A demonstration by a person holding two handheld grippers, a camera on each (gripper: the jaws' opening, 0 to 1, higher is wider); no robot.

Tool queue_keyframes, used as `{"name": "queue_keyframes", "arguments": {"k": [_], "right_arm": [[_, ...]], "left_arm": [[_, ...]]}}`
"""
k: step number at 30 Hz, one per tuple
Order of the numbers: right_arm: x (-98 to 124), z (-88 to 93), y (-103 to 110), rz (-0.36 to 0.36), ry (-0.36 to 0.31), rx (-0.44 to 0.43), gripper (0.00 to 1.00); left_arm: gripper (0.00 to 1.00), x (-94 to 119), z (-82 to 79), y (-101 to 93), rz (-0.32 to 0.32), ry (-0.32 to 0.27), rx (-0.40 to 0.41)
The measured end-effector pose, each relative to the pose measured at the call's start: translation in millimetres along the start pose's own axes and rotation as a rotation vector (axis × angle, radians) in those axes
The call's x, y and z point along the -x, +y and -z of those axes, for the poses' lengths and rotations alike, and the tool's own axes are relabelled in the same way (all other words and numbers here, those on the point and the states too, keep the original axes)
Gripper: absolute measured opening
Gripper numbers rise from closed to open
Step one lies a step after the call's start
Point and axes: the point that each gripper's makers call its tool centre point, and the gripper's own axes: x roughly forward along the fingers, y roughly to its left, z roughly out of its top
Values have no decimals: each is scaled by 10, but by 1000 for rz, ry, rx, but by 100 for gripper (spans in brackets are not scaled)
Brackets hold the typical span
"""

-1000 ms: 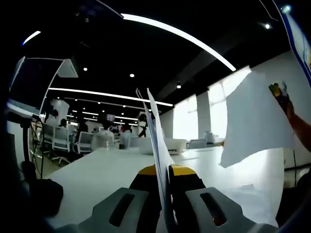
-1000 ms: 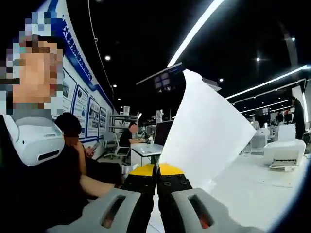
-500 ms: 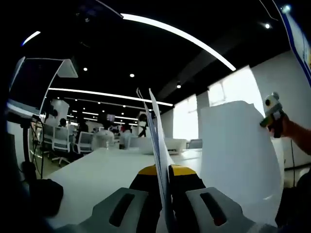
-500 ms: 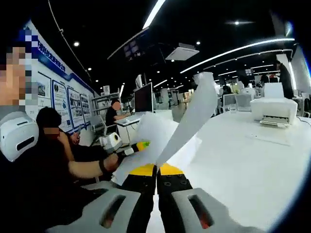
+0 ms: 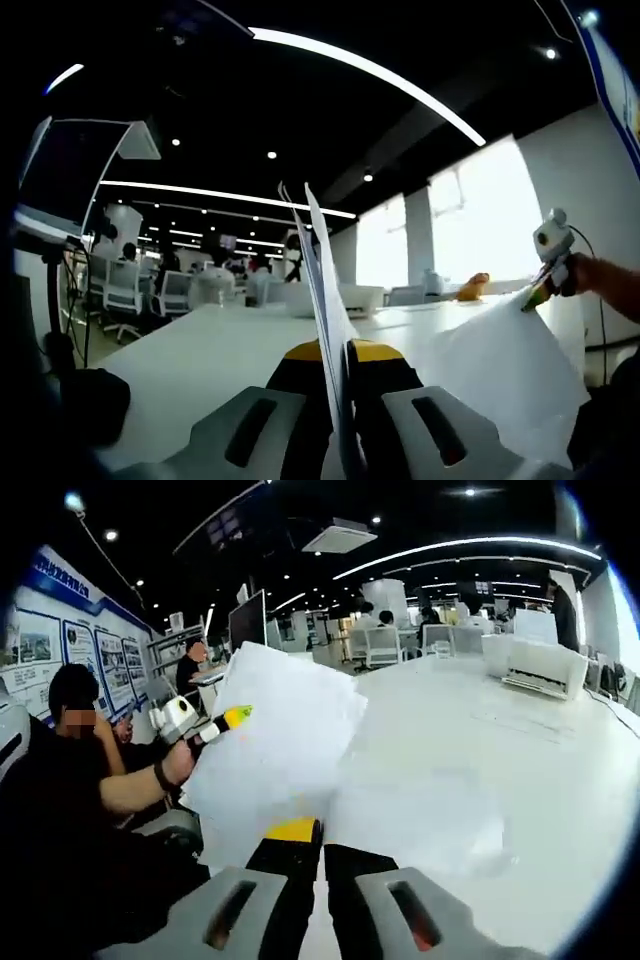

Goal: Organize the stack of printing papers by aligning and flattening the scattered papers on the table

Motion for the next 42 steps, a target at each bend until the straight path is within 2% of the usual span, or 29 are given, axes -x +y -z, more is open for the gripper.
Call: {"name": "queue_keyframes", "arguments": {"k": [2, 4, 5, 6, 7, 10, 13, 16, 19, 22, 25, 27, 31, 33, 34, 35, 37, 42], "right_arm": [[-4, 61, -31, -9, 7, -96, 0], [-2, 116, -97, -22, 8, -263, 0], [-1, 139, -143, -51, 8, -362, 0], [9, 190, -133, -89, 18, -427, 0], [-4, 213, -190, -94, 6, -450, 0], [-34, 367, -307, -72, 31, -486, 0], [-63, 453, -347, -64, 43, -514, 1], [-80, 502, -514, 27, 30, -466, 4], [-105, 544, -517, 24, 41, -473, 5], [-134, 568, -596, 73, 48, -393, 8], [-177, 512, -650, 73, 37, -373, 8], [-219, 442, -679, 85, 14, -283, 7], [-300, 294, -577, 51, -39, -205, 0], [-320, 227, -554, 49, -63, -197, 0], [-340, 183, -541, 48, -79, -163, 0], [-345, 141, -628, 52, -85, -148, 0], [-373, 77, -658, 50, -94, -122, 0], [-412, -44, -544, 26, -125, -35, 0]], "left_arm": [[8, 0, 1, -1, 0, 0, 0], [8, 1, -1, -2, 0, 0, 0], [8, 1, -1, -2, 0, 0, 1], [8, 0, -1, -1, 0, -1, 0], [8, 0, -1, -1, 0, -1, 0], [8, -2, 0, 2, 1, -1, 0], [9, -6, 9, 1, 1, 3, -1], [9, -7, 16, 0, 1, 7, 1], [9, -8, 19, 5, -1, 8, 3], [9, -10, 24, 9, -1, 10, 2], [9, -11, 28, 13, -1, 11, 1], [9, -10, 28, 15, -2, 11, 2], [9, -9, 27, 18, -2, 11, 4], [9, -8, 27, 16, -1, 11, 5], [9, -8, 27, 13, -1, 11, 6], [9, -8, 27, 13, 0, 11, 7], [9, -8, 28, 14, 1, 12, 8], [10, -7, 30, 11, 3, 13, 10]]}}
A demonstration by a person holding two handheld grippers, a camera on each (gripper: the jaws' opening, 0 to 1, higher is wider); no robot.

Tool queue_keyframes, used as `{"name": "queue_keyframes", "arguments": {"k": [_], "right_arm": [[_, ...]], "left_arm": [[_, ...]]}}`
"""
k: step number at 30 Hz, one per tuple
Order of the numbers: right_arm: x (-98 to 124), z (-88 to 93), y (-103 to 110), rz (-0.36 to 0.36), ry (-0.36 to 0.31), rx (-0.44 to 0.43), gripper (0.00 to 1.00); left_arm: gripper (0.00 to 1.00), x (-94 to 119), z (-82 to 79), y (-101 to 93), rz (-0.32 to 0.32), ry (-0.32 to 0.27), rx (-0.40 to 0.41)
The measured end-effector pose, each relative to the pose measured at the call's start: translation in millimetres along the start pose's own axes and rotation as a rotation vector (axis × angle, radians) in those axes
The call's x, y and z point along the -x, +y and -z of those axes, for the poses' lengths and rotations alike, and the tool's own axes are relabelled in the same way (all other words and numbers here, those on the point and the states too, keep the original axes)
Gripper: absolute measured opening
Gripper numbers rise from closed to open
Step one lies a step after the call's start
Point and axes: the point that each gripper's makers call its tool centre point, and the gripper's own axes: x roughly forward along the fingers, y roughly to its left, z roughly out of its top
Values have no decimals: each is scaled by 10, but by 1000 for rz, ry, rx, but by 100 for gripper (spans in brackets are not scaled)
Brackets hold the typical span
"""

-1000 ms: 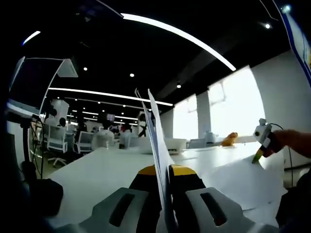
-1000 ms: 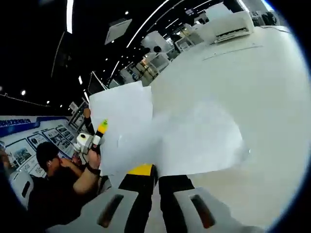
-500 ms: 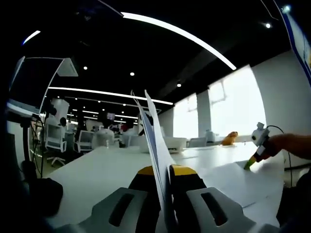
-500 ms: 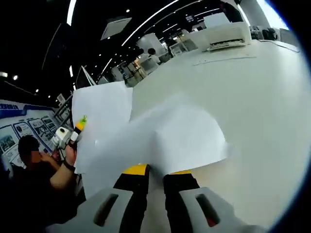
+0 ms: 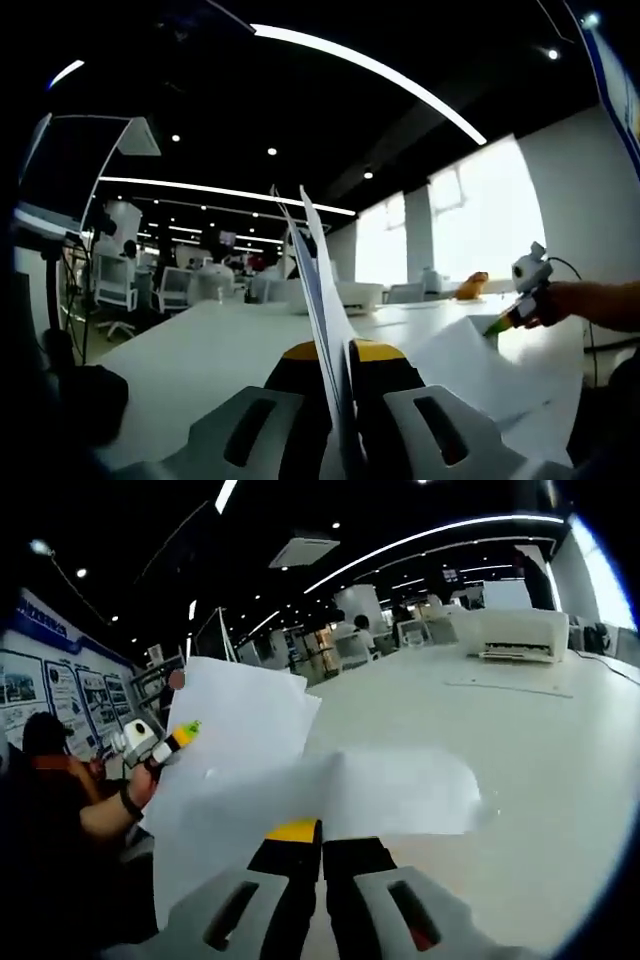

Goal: Organize the stack of printing papers by aligning and flattening the scattered papers on the table

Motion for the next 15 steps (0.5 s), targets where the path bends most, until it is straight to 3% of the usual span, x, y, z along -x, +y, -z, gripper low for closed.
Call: {"name": "queue_keyframes", "arguments": {"k": [6, 13, 15], "right_arm": [[9, -156, 211, -66, -51, 115, 0], [79, -368, 482, -178, -145, 166, 0], [105, -392, 606, -248, -157, 151, 0]], "left_arm": [[10, 0, -1, 1, 0, -1, 3], [10, 1, -7, 4, -1, -4, 12], [10, 1, -7, 4, 0, -4, 14]]}}
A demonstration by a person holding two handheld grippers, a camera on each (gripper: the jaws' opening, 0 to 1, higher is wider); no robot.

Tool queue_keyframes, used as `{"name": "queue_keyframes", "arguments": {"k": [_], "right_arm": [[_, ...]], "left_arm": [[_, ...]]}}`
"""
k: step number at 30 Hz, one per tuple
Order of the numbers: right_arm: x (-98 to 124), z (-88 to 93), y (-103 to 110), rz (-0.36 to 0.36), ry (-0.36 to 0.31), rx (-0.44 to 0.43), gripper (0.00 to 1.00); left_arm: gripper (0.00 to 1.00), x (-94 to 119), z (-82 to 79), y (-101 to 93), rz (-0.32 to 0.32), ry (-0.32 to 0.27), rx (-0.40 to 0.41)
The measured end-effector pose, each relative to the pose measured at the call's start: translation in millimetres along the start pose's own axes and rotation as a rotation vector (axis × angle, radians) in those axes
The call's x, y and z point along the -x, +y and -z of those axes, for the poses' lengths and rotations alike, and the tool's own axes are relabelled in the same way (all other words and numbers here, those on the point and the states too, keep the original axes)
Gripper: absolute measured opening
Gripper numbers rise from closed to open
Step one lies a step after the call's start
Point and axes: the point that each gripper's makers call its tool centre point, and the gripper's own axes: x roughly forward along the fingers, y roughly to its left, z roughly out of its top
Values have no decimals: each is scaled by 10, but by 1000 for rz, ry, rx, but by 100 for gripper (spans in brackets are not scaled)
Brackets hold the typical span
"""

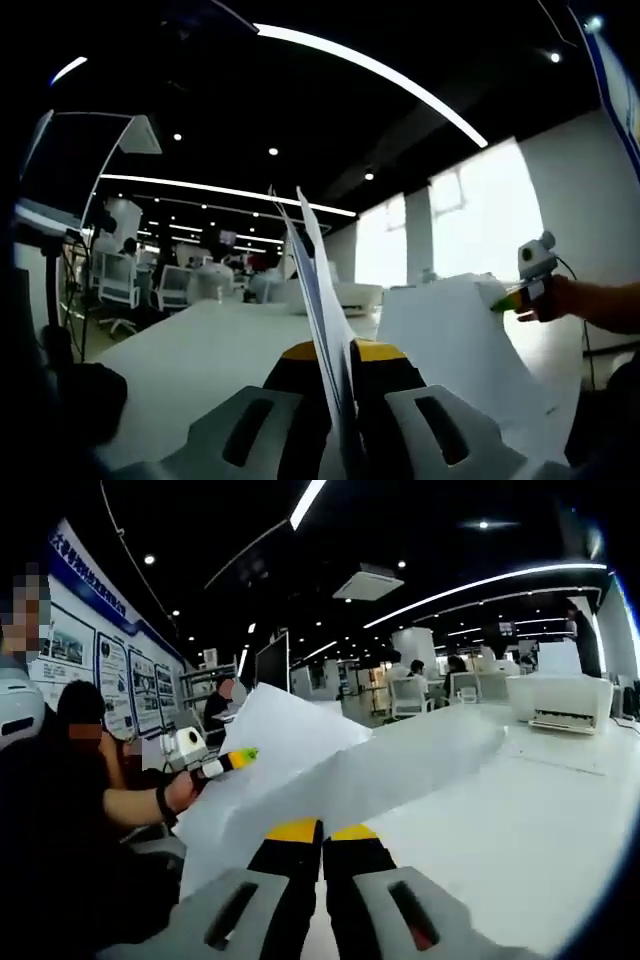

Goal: Organize the stack of printing papers by aligning and flattening the scattered papers on the table

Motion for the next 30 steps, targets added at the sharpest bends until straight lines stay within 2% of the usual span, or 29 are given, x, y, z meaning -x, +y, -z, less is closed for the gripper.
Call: {"name": "queue_keyframes", "arguments": {"k": [4, 7, 14, 19, 22, 25, 30], "right_arm": [[21, -58, 68, -63, -15, -10, 0], [43, -118, -20, -95, -3, -22, 0], [-23, -79, -134, -127, 121, -5, 0], [-171, 42, -321, -61, 246, 135, 0], [-267, 91, -405, -24, 282, 212, 0], [-374, 88, -384, -34, 272, 232, 0], [-534, -109, -192, -92, 192, 296, 0]], "left_arm": [[10, -2, -2, 4, 0, -1, 3], [10, -3, -2, -3, 1, -1, 4], [11, -4, -3, -7, 4, 0, 7], [11, -9, 3, -13, 8, 3, 7], [11, -10, 5, -15, 10, 4, 10], [12, -12, 11, -16, 14, 7, 16], [14, -18, 21, -11, 20, 12, 30]]}}
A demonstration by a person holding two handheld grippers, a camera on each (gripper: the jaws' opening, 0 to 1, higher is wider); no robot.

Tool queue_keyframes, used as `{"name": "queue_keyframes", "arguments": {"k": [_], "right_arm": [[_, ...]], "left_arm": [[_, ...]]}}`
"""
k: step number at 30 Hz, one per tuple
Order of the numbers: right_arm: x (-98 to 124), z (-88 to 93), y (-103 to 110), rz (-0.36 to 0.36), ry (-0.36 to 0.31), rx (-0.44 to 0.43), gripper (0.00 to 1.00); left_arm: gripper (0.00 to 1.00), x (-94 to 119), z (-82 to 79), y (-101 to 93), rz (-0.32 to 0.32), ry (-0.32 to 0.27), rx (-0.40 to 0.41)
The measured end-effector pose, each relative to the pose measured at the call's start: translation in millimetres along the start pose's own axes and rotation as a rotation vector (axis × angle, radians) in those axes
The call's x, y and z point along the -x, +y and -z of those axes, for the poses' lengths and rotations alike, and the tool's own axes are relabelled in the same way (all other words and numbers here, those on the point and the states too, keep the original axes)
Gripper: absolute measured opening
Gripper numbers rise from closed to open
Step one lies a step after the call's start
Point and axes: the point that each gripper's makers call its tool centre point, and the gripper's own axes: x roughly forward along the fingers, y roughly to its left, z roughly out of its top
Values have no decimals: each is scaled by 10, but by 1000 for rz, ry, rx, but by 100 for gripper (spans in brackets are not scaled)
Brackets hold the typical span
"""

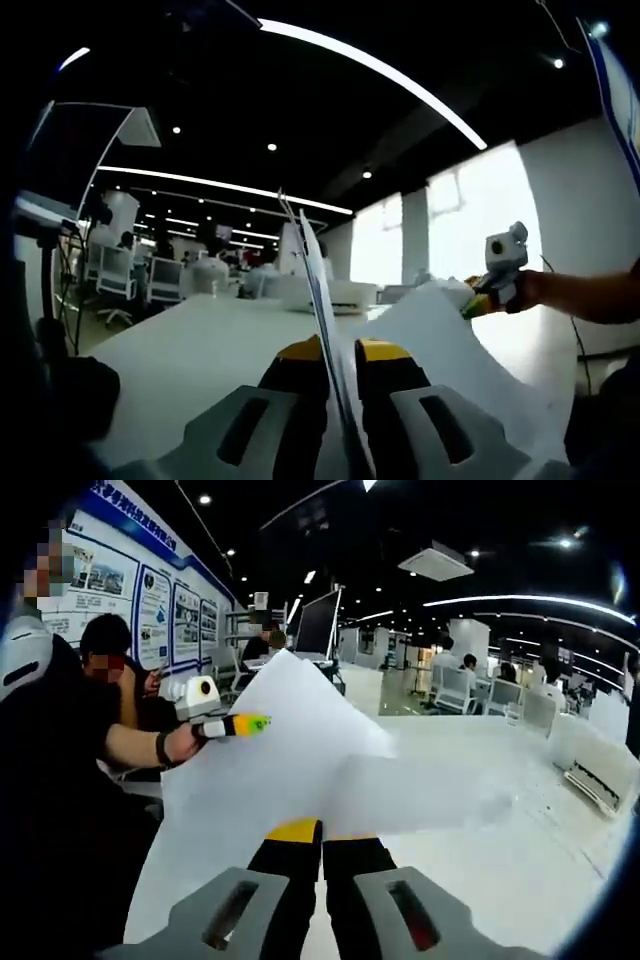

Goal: Organize the stack of printing papers by aligning and flattening the scattered papers on the table

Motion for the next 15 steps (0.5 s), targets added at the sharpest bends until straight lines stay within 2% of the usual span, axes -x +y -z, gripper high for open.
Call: {"name": "queue_keyframes", "arguments": {"k": [4, 9, 12, 15], "right_arm": [[4, -224, 108, -28, -68, 42, 0], [52, -396, 161, -75, -120, 50, 0], [45, -403, 215, -133, -103, 96, 0], [32, -396, 187, -133, -96, 95, 0]], "left_arm": [[15, 1, -1, 5, 1, -1, 4], [15, 4, -7, 10, 1, -5, 11], [16, 3, -4, 6, 5, -4, 14], [16, 3, -5, 6, 6, -5, 15]]}}
